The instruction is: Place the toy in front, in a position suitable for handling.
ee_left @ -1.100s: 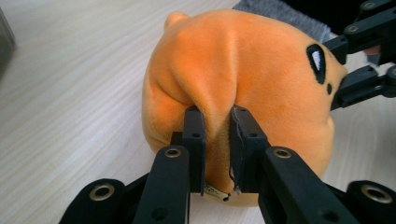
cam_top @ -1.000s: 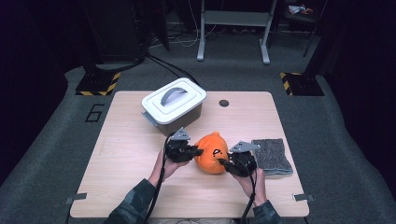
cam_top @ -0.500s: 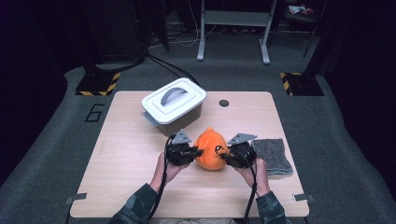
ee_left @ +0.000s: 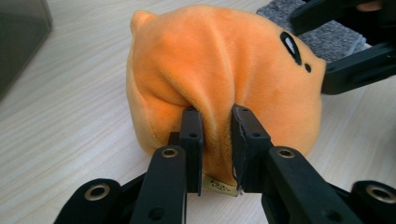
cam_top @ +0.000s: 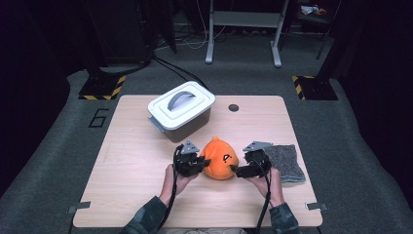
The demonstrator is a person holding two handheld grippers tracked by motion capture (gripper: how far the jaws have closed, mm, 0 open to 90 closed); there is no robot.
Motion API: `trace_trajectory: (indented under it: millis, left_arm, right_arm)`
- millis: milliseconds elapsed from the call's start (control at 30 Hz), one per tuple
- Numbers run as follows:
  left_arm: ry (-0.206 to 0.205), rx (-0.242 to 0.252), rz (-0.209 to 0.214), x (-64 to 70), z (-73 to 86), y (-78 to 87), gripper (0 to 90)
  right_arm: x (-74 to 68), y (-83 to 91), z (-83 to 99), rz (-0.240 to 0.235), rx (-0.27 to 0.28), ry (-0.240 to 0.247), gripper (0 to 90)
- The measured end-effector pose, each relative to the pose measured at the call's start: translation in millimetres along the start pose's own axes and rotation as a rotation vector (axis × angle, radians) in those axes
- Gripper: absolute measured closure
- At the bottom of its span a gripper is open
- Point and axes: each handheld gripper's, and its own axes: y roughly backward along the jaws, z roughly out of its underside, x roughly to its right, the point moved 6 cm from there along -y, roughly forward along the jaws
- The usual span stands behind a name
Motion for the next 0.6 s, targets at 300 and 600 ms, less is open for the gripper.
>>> trace_trajectory:
  millis: [300,600]
  left_arm:
    - [0.018,-0.004,0.01,-0.1,0.6,0.4,72.6]
    - [0.022,-0.004,0.054,-11.6,-2.9,6.0,51.9]
  right_arm:
    - [-23.5,11.4,-3.2,0.016,0.055,-0.073,26.4]
    - [-17.9,-11.5,5.9,-0.007,-0.008,-0.085,34.8]
